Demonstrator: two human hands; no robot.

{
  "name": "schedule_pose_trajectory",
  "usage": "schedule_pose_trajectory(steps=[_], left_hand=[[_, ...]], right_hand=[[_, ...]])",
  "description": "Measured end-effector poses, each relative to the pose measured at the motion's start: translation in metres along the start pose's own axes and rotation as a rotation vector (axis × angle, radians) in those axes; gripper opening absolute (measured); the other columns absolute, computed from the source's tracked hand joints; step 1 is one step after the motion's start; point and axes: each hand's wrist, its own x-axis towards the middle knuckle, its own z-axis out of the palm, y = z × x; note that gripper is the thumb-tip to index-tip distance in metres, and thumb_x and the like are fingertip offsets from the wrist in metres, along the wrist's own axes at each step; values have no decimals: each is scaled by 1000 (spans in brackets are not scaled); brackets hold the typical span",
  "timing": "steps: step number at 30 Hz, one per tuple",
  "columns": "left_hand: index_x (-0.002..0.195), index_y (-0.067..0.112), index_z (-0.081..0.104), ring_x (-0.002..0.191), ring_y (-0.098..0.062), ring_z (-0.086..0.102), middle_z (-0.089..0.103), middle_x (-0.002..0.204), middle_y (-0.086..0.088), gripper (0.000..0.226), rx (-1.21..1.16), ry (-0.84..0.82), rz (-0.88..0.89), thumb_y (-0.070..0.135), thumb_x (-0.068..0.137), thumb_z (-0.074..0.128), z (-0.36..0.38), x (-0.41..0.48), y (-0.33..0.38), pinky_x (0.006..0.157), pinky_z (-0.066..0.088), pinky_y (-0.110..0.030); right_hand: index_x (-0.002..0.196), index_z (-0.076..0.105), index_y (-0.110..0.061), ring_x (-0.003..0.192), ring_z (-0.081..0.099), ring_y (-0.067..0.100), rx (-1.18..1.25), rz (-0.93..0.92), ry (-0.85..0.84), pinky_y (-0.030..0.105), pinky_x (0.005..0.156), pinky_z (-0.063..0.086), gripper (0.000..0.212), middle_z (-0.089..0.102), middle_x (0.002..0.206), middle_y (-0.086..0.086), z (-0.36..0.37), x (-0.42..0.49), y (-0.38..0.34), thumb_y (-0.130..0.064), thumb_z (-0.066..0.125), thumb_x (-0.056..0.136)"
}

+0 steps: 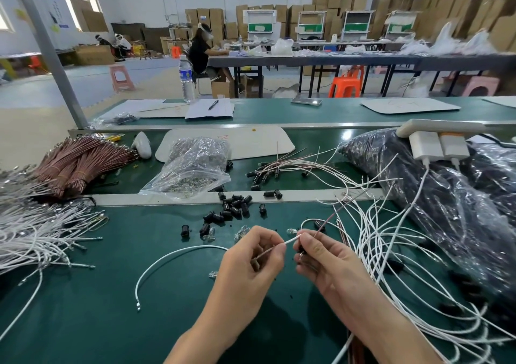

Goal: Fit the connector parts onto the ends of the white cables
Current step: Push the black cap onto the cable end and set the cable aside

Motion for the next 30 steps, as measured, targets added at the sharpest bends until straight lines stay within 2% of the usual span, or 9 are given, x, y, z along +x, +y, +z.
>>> schedule_pose_trajectory(steps=[3, 5, 8, 10, 13, 16, 20, 25, 30], left_hand=[[89, 35, 59, 59, -5, 50, 60, 73, 11, 5, 127, 13, 31, 38, 92, 62, -1, 1, -1, 57, 38, -13], [89, 38, 57, 68, -6, 59, 63, 82, 15, 13, 269, 30, 64, 29, 93, 66, -4, 0, -2, 60, 40, -13], [90, 35, 55, 80, 4, 62, 60, 91, 20, 19, 478, 40, 183, 22, 93, 68, -6, 0, 0, 61, 48, -18], [90, 31, 56, 76, 13, 58, 56, 90, 20, 18, 544, 53, 241, 19, 93, 70, -6, 0, 1, 57, 49, -23], [91, 28, 57, 72, 14, 55, 52, 88, 20, 16, 546, 67, 273, 19, 93, 70, -7, 0, 0, 54, 47, -22], [95, 32, 56, 81, 1, 65, 55, 93, 19, 10, 472, 59, 252, 27, 96, 64, -8, 0, -2, 61, 50, -24], [97, 35, 56, 76, -8, 64, 55, 94, 18, 2, 445, 47, 249, 36, 97, 58, -8, 1, -5, 61, 50, -26], [97, 35, 56, 83, -4, 66, 56, 96, 18, 3, 439, 31, 244, 38, 97, 56, -7, 0, -4, 63, 51, -26], [95, 32, 57, 80, 9, 61, 53, 93, 22, 5, 503, 34, 268, 30, 97, 61, -8, 0, -1, 59, 45, -15]], right_hand=[[84, 80, -18, 68, 67, 14, -122, -67, 46, 22, 60, 56, 21, 70, 81, 7, 0, 0, 0, -31, 79, 68], [85, 80, -20, 70, 67, 14, -206, -110, 79, 22, 62, 56, 25, 70, 81, 6, 1, 0, 1, -36, 80, 66], [86, 80, -20, 70, 67, 15, -232, -115, 97, 23, 63, 56, 28, 70, 81, 6, 0, 0, 2, -37, 81, 64], [85, 80, -19, 69, 66, 15, -206, -93, 87, 24, 62, 57, 27, 69, 80, 6, -1, 0, 2, -35, 82, 64], [85, 81, -16, 67, 66, 14, -127, -27, 50, 26, 61, 57, 24, 69, 80, 7, -3, -1, 1, -29, 82, 65], [95, 81, -11, 67, 66, 14, -85, 40, 7, 25, 61, 57, 28, 69, 82, 8, -4, 0, 0, -24, 78, 71], [95, 81, -10, 66, 67, 13, -84, 85, -67, 24, 61, 57, 27, 71, 81, 7, -2, -1, 0, -24, 76, 72], [85, 81, -13, 64, 67, 14, -67, 69, -11, 25, 57, 56, 19, 70, 81, 9, -3, -1, -2, -22, 78, 69], [83, 81, -13, 65, 68, 14, -103, 29, 54, 25, 56, 57, 19, 70, 80, 9, -4, 0, -3, -22, 80, 66]])
